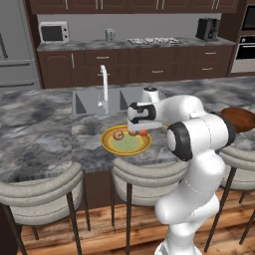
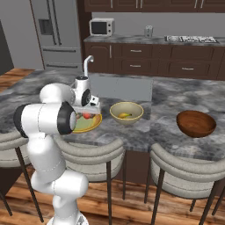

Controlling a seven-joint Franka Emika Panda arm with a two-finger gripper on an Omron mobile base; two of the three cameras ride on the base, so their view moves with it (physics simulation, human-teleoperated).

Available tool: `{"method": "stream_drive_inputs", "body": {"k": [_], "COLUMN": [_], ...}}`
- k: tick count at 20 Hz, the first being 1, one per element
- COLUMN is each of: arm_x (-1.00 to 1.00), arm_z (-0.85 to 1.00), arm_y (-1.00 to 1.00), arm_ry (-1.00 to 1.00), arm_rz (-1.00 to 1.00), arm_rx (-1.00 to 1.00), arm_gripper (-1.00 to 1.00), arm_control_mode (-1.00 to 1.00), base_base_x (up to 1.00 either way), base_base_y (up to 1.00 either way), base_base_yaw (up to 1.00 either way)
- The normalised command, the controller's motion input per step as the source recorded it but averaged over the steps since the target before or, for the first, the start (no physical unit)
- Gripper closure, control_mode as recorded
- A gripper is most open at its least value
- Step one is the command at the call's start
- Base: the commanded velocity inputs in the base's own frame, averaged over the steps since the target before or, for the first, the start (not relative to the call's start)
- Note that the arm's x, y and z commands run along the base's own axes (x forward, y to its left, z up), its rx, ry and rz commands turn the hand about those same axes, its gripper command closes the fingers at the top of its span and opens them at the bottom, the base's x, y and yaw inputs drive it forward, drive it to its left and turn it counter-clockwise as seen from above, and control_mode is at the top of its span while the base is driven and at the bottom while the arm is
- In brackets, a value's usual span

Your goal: Take the fruits from the plate on the dining counter and place two fruits in each bowl.

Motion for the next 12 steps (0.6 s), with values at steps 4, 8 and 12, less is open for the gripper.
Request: {"method": "stream_drive_inputs", "body": {"k": [4,8,12], "arm_x": [-0.43,-0.03,0.24], "arm_z": [0.93,0.79,0.25], "arm_y": [-0.67,-0.64,-0.48], "arm_ry": [0.00,0.00,-0.01], "arm_rz": [-0.15,-0.25,-0.23], "arm_rx": [0.00,0.00,-0.01], "arm_gripper": [1.00,1.00,1.00], "arm_control_mode": [-1.00,-1.00,-1.00], "base_base_x": [0.00,0.00,0.00], "base_base_y": [0.00,0.00,0.00], "base_base_yaw": [0.00,0.00,0.00]}}
